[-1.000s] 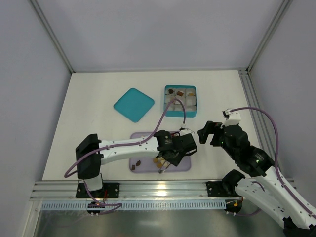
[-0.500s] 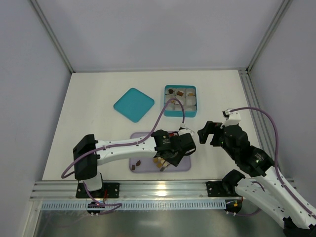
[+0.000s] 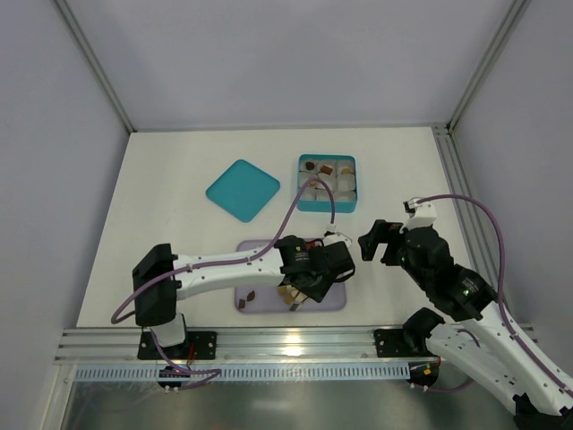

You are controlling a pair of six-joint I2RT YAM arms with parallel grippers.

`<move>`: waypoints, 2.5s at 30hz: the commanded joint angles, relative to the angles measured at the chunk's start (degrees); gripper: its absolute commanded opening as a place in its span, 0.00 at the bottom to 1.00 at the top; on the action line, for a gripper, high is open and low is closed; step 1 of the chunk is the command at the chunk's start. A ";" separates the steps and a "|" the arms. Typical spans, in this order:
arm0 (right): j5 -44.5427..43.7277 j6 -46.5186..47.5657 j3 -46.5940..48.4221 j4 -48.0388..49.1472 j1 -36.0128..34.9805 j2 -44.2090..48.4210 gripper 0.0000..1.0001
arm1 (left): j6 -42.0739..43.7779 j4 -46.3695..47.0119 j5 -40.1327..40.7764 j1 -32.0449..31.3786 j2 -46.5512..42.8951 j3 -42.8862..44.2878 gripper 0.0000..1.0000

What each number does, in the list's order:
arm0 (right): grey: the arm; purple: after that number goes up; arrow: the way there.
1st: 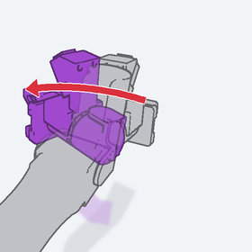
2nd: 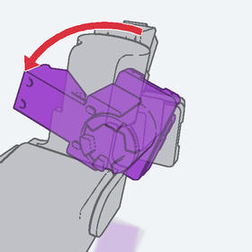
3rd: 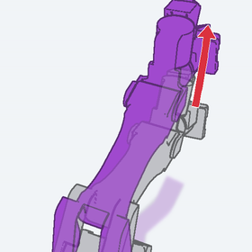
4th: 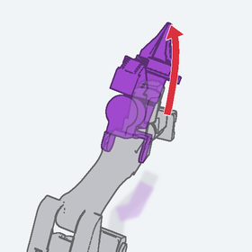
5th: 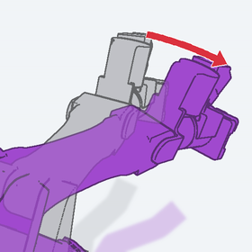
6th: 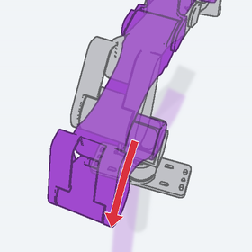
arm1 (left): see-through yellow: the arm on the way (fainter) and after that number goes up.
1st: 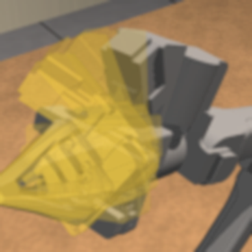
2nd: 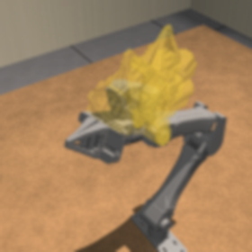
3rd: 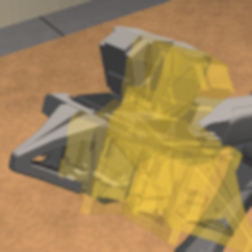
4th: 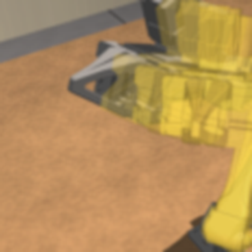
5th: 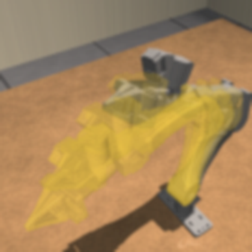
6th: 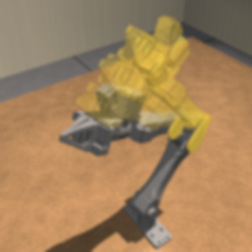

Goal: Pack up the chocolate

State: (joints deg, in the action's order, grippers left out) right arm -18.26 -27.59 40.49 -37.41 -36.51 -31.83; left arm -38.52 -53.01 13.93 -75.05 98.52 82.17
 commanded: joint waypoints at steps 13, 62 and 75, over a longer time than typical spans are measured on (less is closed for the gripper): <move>-0.46 -0.62 -0.15 1.37 0.21 0.46 1.00 | 1.43 0.46 -0.40 0.60 0.79 2.73 0.43; -0.55 -0.18 0.12 2.08 0.21 -0.77 1.00 | 2.49 -4.29 3.12 2.01 -5.79 4.40 0.30; -0.46 -0.27 -0.06 2.51 0.21 -1.04 1.00 | 3.28 -3.50 3.12 3.85 -8.43 4.84 0.30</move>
State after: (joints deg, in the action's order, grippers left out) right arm -18.26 -27.57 40.18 -37.32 -36.51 -32.40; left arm -36.38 -57.30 15.53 -72.16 92.88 84.33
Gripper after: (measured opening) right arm 0.996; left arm 0.303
